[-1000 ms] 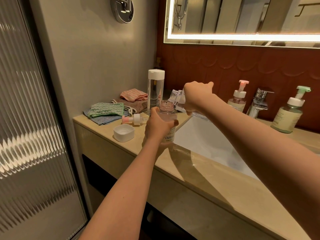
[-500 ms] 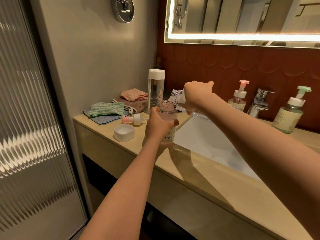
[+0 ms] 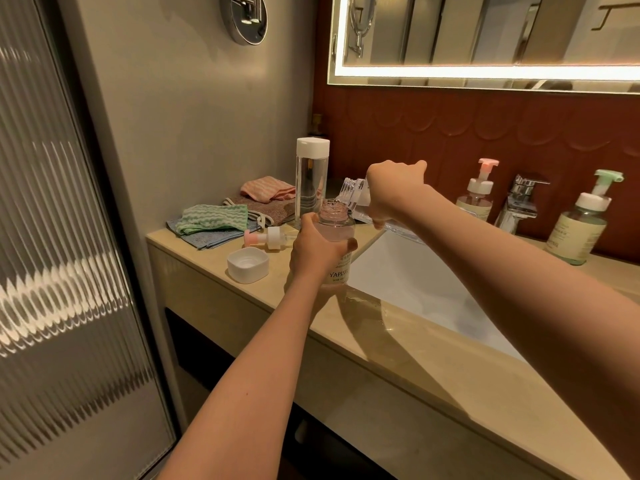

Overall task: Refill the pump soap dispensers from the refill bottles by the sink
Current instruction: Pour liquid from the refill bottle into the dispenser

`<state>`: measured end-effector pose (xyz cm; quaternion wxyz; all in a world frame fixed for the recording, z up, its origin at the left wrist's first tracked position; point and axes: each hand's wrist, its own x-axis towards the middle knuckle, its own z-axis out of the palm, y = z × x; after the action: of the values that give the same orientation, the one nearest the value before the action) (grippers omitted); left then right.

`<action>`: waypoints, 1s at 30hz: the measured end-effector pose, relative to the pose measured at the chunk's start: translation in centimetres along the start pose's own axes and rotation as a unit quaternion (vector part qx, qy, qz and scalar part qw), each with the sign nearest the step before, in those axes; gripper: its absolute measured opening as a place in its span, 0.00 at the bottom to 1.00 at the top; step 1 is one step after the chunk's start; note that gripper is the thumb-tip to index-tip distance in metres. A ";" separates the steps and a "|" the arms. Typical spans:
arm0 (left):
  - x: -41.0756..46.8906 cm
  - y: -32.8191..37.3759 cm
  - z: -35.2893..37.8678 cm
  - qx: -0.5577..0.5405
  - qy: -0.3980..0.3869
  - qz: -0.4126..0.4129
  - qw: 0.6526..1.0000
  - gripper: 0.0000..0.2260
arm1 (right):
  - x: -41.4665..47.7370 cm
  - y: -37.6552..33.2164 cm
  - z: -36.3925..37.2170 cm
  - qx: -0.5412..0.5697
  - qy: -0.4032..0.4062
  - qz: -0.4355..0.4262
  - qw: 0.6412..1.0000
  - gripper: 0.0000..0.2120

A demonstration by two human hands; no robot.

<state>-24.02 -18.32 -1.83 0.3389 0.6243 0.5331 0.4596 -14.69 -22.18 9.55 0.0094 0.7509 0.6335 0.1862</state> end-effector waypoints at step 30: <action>0.2 -0.2 0.2 0.006 0.002 0.002 1.000 0.34 | 0.2 -0.2 0.0 -0.006 -0.004 0.000 1.000 0.17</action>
<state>-23.93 -18.10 -2.00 0.3331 0.6263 0.5350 0.4589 -14.88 -21.95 9.56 0.0164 0.7518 0.6320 0.1874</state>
